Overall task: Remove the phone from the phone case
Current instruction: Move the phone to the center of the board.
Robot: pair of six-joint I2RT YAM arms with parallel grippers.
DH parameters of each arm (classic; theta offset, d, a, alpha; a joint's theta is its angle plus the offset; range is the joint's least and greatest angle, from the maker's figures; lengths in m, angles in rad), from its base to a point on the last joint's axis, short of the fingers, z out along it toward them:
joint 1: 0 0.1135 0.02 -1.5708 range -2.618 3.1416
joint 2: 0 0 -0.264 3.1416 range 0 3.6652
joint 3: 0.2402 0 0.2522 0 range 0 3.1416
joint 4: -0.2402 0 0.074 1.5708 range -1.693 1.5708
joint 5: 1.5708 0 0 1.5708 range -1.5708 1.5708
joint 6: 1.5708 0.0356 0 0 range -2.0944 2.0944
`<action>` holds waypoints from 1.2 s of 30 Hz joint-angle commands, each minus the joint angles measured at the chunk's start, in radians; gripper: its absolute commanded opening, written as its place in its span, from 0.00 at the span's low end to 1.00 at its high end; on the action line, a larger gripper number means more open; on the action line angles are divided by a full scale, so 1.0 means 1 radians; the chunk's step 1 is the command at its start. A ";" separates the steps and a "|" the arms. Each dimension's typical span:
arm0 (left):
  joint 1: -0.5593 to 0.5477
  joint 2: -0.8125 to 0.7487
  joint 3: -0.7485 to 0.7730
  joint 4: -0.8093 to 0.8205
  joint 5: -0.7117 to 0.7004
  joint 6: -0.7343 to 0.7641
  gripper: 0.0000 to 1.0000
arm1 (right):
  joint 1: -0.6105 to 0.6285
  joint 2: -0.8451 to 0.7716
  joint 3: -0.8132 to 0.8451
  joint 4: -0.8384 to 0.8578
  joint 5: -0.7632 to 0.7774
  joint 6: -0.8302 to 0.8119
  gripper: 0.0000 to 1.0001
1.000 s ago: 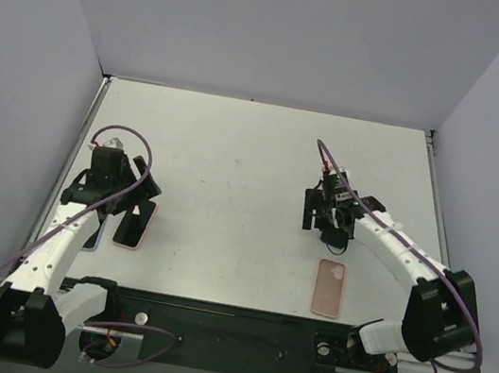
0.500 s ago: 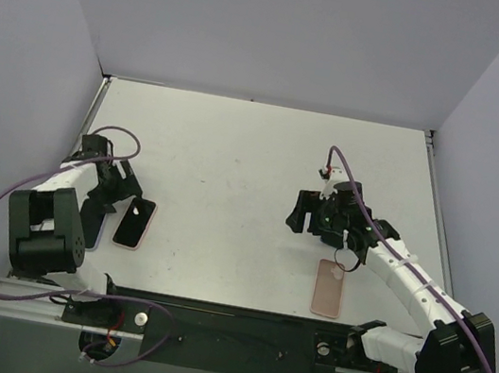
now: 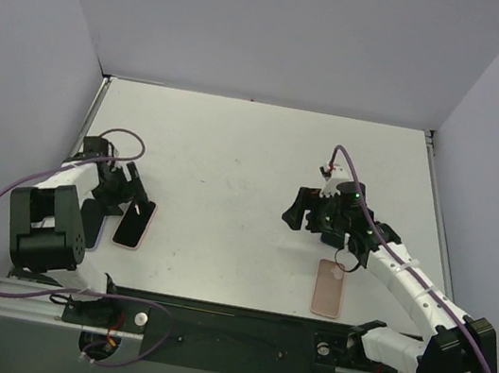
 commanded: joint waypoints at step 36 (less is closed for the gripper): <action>-0.296 -0.254 -0.180 0.079 0.009 -0.368 0.94 | -0.007 -0.045 -0.051 0.093 -0.051 0.021 0.68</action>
